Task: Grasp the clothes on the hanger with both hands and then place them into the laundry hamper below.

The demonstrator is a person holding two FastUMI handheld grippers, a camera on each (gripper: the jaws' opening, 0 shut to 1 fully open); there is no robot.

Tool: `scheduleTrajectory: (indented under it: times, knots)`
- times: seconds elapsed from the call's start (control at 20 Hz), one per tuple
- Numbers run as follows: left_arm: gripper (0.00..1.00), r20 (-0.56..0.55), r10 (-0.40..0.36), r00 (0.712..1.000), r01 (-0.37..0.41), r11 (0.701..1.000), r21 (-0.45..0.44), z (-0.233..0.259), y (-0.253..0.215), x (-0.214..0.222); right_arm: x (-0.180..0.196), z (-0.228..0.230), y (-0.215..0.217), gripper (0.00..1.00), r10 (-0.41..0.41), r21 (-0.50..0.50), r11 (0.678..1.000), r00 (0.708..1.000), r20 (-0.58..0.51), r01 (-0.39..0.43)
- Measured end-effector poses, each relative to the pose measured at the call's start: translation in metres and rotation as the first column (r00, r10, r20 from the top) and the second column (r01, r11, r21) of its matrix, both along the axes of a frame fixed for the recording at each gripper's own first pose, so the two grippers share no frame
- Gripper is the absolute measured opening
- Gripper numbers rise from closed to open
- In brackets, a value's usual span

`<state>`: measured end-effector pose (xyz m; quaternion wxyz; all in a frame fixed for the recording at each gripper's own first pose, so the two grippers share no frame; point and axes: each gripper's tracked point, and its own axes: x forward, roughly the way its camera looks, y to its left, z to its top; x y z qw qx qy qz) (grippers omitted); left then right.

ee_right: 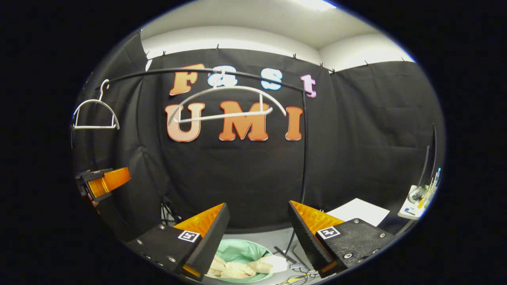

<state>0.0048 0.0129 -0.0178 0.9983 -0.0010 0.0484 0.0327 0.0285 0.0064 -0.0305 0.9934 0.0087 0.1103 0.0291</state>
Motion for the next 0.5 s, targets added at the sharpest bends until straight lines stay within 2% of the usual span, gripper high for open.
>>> scheduleTrajectory:
  times: [0.05,0.1,0.15,0.2,0.25,0.3,0.5]
  knots:
    - [1.00,0.035,0.013,0.999,-0.013,1.000,-0.002,0.021,0.007,-0.004,0.007,0.023,-0.007,0.92,-0.013,-0.007,1.000,0.999,0.047,0.013]
    - [0.94,0.065,0.040,0.997,-0.040,0.999,-0.005,0.033,0.013,-0.005,0.012,0.041,-0.014,0.92,-0.025,-0.009,1.000,0.996,0.085,0.026]
    - [0.93,0.099,0.051,0.994,-0.050,0.999,-0.016,0.044,0.017,-0.005,0.014,0.052,-0.017,0.92,-0.033,-0.007,0.999,0.992,0.120,0.034]
    - [0.96,0.120,0.056,0.991,-0.053,0.998,-0.024,0.052,0.016,-0.003,0.012,0.063,-0.022,0.92,-0.038,-0.004,0.999,0.989,0.146,0.039]
    - [0.94,0.128,0.060,0.990,-0.057,0.998,-0.025,0.056,0.017,-0.004,0.009,0.072,-0.027,0.91,-0.042,-0.004,0.999,0.986,0.160,0.043]
    - [1.00,0.133,0.061,0.989,-0.058,0.998,-0.022,0.059,0.018,-0.008,0.008,0.079,-0.031,0.91,-0.046,-0.002,0.999,0.985,0.168,0.047]
    - [0.96,0.188,0.070,0.980,-0.067,0.998,-0.022,0.074,0.024,-0.014,0.004,0.101,-0.055,0.92,-0.098,-0.018,0.994,0.971,0.218,0.105]
